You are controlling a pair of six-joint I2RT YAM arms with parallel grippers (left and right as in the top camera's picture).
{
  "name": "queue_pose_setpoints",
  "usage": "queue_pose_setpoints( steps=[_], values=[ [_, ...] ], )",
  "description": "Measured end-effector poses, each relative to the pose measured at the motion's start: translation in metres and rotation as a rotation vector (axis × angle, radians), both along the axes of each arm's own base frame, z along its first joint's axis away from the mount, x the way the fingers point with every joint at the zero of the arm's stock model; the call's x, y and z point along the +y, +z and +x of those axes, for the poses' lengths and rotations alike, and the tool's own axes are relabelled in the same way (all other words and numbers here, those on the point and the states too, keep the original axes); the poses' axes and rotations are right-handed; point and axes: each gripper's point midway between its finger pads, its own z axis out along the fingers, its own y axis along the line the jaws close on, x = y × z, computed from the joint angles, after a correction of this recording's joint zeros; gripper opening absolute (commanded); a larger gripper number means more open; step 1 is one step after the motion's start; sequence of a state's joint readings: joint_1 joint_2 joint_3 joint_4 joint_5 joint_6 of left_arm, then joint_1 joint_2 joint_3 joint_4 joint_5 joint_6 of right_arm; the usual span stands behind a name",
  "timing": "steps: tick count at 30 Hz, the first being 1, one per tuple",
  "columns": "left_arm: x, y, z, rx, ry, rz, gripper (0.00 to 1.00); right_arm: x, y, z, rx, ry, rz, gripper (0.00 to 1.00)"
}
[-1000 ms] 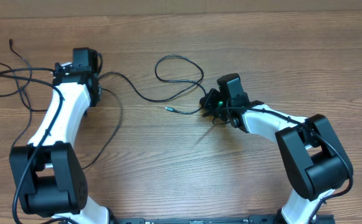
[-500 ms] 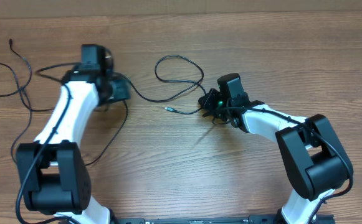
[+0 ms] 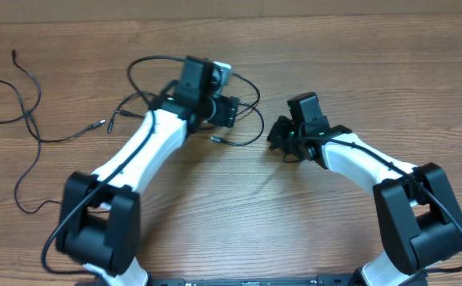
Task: Untangle cables
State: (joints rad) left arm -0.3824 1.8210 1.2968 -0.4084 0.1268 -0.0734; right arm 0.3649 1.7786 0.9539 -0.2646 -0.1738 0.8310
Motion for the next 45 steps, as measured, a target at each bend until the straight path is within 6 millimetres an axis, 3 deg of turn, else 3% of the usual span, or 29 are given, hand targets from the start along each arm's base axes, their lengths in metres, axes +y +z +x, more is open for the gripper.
queue_pose_setpoints(
  steps=[2, 5, 9, 10, 11, 12, 20, 22, 25, 27, 31, 35, 38, 41, 43, 45],
  values=[
    [-0.01, -0.013, 0.003, -0.004, -0.015, 0.012, 0.8, -0.015, -0.005, -0.001, 0.035, -0.061, -0.023, 0.06],
    [-0.021, -0.04, 0.004, 0.017, -0.033, 0.034, 0.8, -0.036, -0.007, 0.004, 0.051, -0.141, -0.035, 0.25],
    [-0.03, -0.069, 0.002, 0.047, -0.051, 0.055, 0.79, -0.052, -0.009, 0.007, 0.063, -0.196, -0.043, 0.4],
    [-0.032, -0.074, 0.001, 0.056, -0.054, 0.058, 0.73, -0.053, -0.009, 0.007, 0.067, -0.202, -0.041, 0.43],
    [-0.033, -0.08, 0.0, 0.064, -0.058, 0.064, 0.47, -0.053, -0.009, 0.007, 0.066, -0.204, -0.043, 0.45],
    [-0.033, -0.083, 0.0, 0.07, -0.058, 0.067, 0.07, -0.053, -0.009, 0.007, 0.067, -0.206, -0.041, 0.46],
    [-0.03, -0.087, 0.0, 0.074, -0.047, 0.079, 0.04, -0.053, -0.009, 0.007, 0.064, -0.208, -0.042, 0.52],
    [-0.027, -0.076, 0.003, 0.062, -0.025, 0.067, 0.04, -0.053, -0.009, 0.007, 0.064, -0.21, -0.042, 0.56],
    [-0.018, -0.033, 0.014, -0.011, 0.042, 0.011, 0.04, -0.053, -0.009, 0.007, 0.064, -0.209, -0.042, 0.56],
    [-0.006, 0.014, 0.024, -0.096, 0.094, -0.043, 0.04, -0.053, -0.009, 0.007, 0.064, -0.209, -0.042, 0.56],
    [0.035, 0.124, 0.03, -0.313, 0.205, -0.142, 0.04, -0.053, -0.009, 0.007, 0.064, -0.209, -0.042, 0.61],
    [0.091, 0.201, 0.022, -0.484, 0.349, -0.161, 0.04, -0.053, -0.008, 0.008, 0.063, -0.212, -0.041, 0.75],
    [0.135, 0.217, 0.013, -0.509, 0.481, -0.115, 0.04, -0.053, -0.008, 0.008, 0.061, -0.208, -0.041, 0.79],
    [0.17, 0.201, 0.005, -0.437, 0.593, -0.075, 0.04, -0.053, -0.007, 0.009, 0.055, -0.209, -0.039, 0.86],
    [0.179, 0.185, 0.0, -0.37, 0.617, -0.07, 0.04, -0.052, -0.006, 0.01, 0.053, -0.214, -0.03, 1.0],
    [0.175, 0.174, -0.004, -0.317, 0.596, -0.085, 0.05, -0.05, -0.003, 0.011, 0.044, -0.205, -0.024, 1.0]
  ],
)
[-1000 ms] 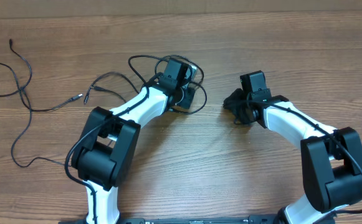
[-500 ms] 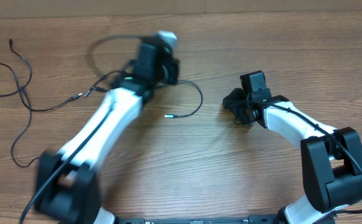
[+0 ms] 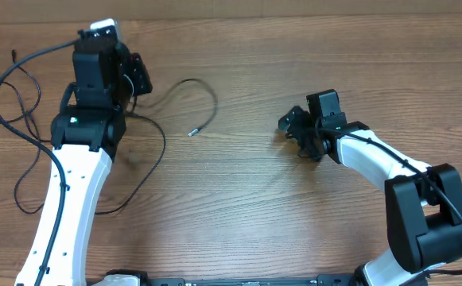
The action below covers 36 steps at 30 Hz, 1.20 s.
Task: Untangle cables
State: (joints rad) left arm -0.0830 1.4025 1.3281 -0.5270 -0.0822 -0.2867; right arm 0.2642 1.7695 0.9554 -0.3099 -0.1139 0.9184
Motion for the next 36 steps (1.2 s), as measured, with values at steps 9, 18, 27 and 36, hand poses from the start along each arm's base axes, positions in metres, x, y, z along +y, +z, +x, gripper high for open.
queue_pose_setpoints(
  steps=[9, 18, 27, 36],
  values=[
    [-0.011, -0.017, -0.01, 0.083, -0.059, -0.038, 0.04, 0.0, 0.0, 0.0, 0.001, 0.003, 0.0, 1.0],
    [0.067, 0.024, 0.016, -0.116, 0.097, 0.063, 0.04, 0.0, 0.0, -0.001, 0.002, 0.003, 0.0, 1.0],
    [0.122, -0.052, -0.029, 0.224, 0.262, 0.043, 0.08, 0.0, 0.0, -0.001, 0.002, 0.003, 0.0, 1.0],
    [0.131, -0.122, -0.028, 0.428, 0.304, 0.015, 0.97, 0.0, 0.0, -0.001, 0.002, 0.003, 0.0, 1.0]
  ],
)
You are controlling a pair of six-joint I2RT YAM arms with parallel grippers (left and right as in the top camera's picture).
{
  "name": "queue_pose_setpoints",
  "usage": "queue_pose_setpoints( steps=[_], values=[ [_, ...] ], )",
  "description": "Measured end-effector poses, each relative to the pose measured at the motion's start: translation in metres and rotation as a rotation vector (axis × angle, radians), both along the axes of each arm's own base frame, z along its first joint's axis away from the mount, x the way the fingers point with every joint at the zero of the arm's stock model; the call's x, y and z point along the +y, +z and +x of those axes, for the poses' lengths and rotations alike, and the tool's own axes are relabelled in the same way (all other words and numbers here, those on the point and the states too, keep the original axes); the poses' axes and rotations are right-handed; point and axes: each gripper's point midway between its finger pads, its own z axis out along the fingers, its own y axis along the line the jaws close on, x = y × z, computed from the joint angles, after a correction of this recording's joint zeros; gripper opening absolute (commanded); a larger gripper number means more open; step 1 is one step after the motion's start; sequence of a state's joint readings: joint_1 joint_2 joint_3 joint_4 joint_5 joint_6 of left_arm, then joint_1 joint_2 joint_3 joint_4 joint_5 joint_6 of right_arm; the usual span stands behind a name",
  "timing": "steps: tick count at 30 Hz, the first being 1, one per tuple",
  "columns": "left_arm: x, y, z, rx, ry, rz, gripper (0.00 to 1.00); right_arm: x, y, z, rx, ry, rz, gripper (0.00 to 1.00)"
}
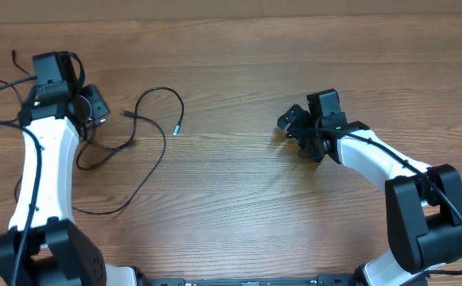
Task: Untangle cables
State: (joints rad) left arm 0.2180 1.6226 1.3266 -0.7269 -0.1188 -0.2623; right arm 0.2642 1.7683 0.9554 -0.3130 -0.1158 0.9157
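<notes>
Thin black cables lie over the left half of the wooden table in the overhead view. One cable [164, 141] curls in a loop right of my left gripper [102, 106], and its plug end [175, 129] lies free on the wood. The left gripper sits at the far left and looks shut on this cable where the strands gather. More black strands run off to the left edge, partly hidden under the left arm. My right gripper [293, 133] rests at centre right, open, with no cable near it.
The wooden table [238, 214] fills the view. A long cable bend [95, 213] sweeps toward the front left beside the left arm. The right arm stretches in from the front right corner.
The left gripper has moved farther left and a little toward the front, and the cable came with it. The loop and free plug now lie more to the left. The right arm has not moved.
At first the left gripper was at the middle back in a knot of loops, close to the right gripper. Then it stood at the left back with one cable trailing right across the table. Now it is at the far left, and the cables lie well apart from the right gripper.
</notes>
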Motion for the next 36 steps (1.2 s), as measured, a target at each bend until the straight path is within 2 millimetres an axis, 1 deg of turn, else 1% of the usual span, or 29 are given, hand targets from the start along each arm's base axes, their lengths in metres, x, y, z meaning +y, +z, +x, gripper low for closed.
queue_pose_setpoints(
  steps=[1, 6, 12, 15, 19, 21, 36],
  values=[
    [-0.001, -0.003, 0.001, 0.007, -0.004, -0.008, 1.0, 0.0, 0.0, 0.0, 0.0, -0.001, 0.0, 1.0],
    [-0.01, -0.003, 0.007, -0.019, -0.039, -0.054, 1.0, 0.0, 0.0, 0.0, -0.001, 0.0, 0.0, 1.0],
    [-0.033, -0.001, 0.014, -0.051, -0.135, -0.148, 1.0, 0.0, 0.0, 0.0, 0.0, 0.0, 0.0, 1.0],
    [-0.044, -0.002, 0.012, -0.048, -0.168, -0.206, 1.0, 0.0, 0.0, 0.0, 0.0, 0.0, 0.0, 1.0],
    [-0.053, -0.004, 0.008, -0.033, -0.189, -0.251, 1.0, 0.0, 0.0, 0.0, 0.0, -0.001, 0.0, 1.0],
    [-0.055, -0.006, 0.005, -0.02, -0.192, -0.264, 1.0, 0.0, 0.0, 0.0, 0.0, 0.0, 0.0, 1.0],
    [-0.058, -0.005, 0.005, -0.022, -0.198, -0.276, 1.0, 0.0, 0.0, 0.0, 0.0, -0.001, 0.0, 1.0]
  ],
)
